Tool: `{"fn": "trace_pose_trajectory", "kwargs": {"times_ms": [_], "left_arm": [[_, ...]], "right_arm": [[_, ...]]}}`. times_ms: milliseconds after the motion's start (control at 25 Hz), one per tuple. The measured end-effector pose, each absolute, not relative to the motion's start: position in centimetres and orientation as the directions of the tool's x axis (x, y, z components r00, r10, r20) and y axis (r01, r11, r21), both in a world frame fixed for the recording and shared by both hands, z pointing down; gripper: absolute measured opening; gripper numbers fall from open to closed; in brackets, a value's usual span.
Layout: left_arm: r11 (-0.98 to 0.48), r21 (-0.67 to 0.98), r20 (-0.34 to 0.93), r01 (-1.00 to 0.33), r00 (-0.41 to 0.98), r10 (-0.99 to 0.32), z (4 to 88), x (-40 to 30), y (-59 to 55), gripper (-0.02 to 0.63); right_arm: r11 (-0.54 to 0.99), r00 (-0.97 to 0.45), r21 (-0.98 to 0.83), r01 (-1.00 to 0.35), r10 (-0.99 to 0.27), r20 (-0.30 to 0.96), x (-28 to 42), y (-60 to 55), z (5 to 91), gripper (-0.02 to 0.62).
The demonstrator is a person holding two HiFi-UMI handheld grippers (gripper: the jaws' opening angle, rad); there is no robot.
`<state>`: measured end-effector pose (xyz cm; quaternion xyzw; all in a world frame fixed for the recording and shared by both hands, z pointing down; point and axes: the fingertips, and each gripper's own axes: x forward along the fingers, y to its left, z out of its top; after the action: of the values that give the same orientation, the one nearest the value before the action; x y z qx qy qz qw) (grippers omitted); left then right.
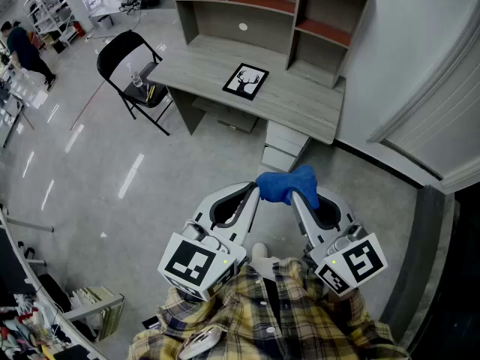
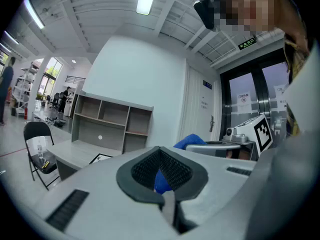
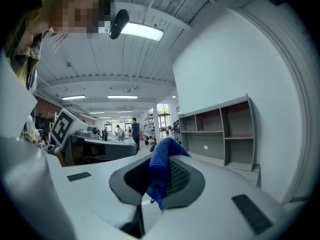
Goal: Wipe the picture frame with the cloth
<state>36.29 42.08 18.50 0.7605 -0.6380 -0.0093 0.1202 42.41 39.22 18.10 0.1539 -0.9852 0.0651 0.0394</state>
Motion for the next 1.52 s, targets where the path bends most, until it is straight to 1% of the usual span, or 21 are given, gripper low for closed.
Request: {"fn": "trace_pose_trajectory", "kwargs": {"times_ms": [120,280,600,800,1000,1120,1520], "left_arm": [[-0.135,0.191,0.176,-0.972,0.169,-0.97,18.9,36.1,42.1,0.003],[-0.129,0.191,0.137,-0.973,0.156,-0.978,18.8,36.5,41.9,0.004],[-0.077,0.177,0.156,-0.981,0.105,-0.982,19.2,36.6,41.6,0.003],[-0.042,0.184,0.162,-0.982,0.072,-0.984,19.3,34.9,41.3,0.004],[-0.022,0.198,0.169,-0.98,0.056,-0.984,20.1,31.4,40.2,0.003],[-0.041,0.193,0.152,-0.98,0.071,-0.986,20.4,28.5,38.9,0.005],[-0.079,0.173,0.146,-0.982,0.104,-0.984,20.1,15.2,33.3,0.003]], "right_arm": [[0.946,-0.951,-0.109,-0.304,-0.295,0.094,42.6,39.1,18.1,0.041],[0.95,-0.955,-0.103,-0.293,-0.285,0.088,43.1,38.9,18.2,0.041],[0.956,-0.961,-0.104,-0.275,-0.269,0.066,44.1,38.2,18.2,0.041],[0.96,-0.967,-0.117,-0.254,-0.247,0.068,42.8,37.6,18.3,0.041],[0.961,-0.968,-0.127,-0.247,-0.238,0.085,39.5,36.3,19.1,0.041],[0.959,-0.966,-0.126,-0.253,-0.244,0.088,36.6,34.9,19.4,0.041],[0.954,-0.961,-0.12,-0.274,-0.265,0.085,23.2,29.5,18.9,0.041]]}}
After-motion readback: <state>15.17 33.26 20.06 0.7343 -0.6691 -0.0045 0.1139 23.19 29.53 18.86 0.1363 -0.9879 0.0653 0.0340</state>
